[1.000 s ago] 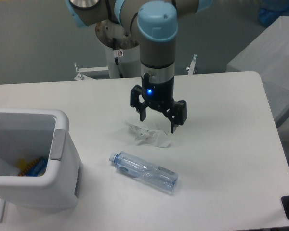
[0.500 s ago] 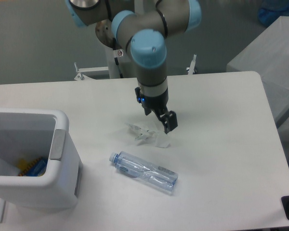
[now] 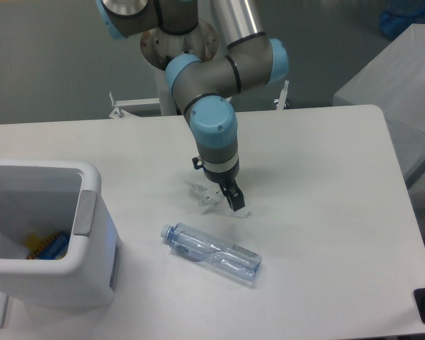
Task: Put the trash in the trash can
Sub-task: 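Close the gripper on the crumpled white wrapper and lift it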
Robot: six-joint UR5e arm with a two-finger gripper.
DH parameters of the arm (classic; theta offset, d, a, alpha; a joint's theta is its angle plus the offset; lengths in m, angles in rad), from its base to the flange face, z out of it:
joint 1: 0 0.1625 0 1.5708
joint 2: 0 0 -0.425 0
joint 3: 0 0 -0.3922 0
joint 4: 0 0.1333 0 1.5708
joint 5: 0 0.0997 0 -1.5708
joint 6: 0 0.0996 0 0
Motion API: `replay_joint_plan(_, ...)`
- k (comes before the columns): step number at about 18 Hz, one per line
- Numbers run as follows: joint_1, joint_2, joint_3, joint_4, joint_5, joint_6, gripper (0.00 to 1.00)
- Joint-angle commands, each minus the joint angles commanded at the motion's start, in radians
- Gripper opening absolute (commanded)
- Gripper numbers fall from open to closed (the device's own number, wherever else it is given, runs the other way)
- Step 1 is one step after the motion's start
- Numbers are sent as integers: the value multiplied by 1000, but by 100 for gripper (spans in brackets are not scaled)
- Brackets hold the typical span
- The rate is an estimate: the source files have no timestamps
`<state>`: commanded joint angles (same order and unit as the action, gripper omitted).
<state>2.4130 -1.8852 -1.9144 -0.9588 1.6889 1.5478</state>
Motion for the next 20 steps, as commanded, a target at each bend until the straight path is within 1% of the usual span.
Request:
replay_joint_plan(2,-2,-14,-8,29,5,-2,100)
replay_joint_plan(3,0,-18,-15,50,3,-2,97)
replay_joint_plan(4,0,-18,-23,69,3,-5,91)
replay_joint_plan(6,0,-25,-23,83,5,-11,80)
replay_joint_plan(8,0,-35,-15,84,5,-15,64)
replay_joint_plan(11,3,-40,-5,83,5,-15,36)
replay_joint_plan(13,11,-38,1,80,3,-15,20)
replay_joint_plan(15,24,-35,29,75,2,-15,5)
replay_joint_plan(16,26,-35,34,75,-5,-15,0)
replay_joint_plan(20,54,-6,61,60,-14,-49,0)
